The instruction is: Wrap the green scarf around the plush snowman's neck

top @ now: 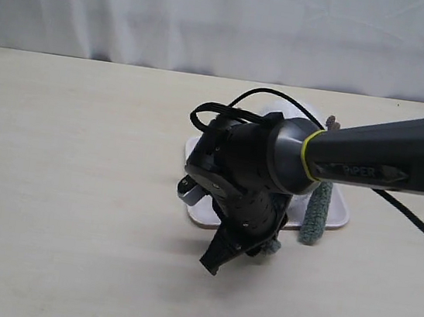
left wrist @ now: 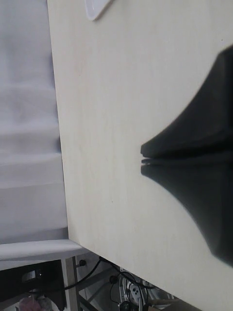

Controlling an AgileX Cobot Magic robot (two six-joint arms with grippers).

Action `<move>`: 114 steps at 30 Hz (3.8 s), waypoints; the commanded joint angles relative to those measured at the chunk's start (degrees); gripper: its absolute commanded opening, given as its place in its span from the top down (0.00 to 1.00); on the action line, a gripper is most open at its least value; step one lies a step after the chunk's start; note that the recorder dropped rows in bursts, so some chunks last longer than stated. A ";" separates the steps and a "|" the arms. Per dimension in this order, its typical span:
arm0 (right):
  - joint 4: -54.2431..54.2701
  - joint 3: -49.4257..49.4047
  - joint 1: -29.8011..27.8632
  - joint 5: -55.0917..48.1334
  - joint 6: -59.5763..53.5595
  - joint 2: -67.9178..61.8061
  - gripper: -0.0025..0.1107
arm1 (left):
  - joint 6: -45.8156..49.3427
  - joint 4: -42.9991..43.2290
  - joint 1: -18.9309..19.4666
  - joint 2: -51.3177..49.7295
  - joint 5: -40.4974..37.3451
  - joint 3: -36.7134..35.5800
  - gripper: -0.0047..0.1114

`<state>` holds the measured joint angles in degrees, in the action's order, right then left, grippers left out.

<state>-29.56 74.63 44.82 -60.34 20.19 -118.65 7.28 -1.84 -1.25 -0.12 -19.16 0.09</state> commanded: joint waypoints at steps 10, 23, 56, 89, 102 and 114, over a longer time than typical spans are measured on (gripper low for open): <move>0.43 -0.35 -0.15 -6.87 -2.81 3.75 0.45 | 0.04 -0.38 -0.14 0.12 0.58 -0.09 0.96; 3.18 -1.35 -0.79 -0.73 -2.39 21.41 0.45 | 0.04 -0.38 -0.14 0.12 0.58 -0.09 0.96; 10.85 -31.35 -29.01 54.47 0.16 19.10 0.45 | 0.04 -0.38 -0.14 0.12 0.58 -0.09 0.96; 20.40 -31.35 -28.63 44.43 0.03 29.22 0.94 | 0.04 -0.38 -0.14 0.12 0.58 -0.09 0.96; 44.02 -28.97 -26.11 36.99 -24.77 29.43 0.94 | 0.04 -0.38 -0.14 0.12 0.58 -0.09 0.96; 72.01 -25.69 -26.11 30.40 -46.81 27.91 0.94 | 0.04 -0.38 -0.14 0.12 0.58 -0.09 0.96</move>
<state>38.11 48.65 18.61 -29.20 -22.85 -89.79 7.28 -1.84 -1.25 -0.12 -19.26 0.09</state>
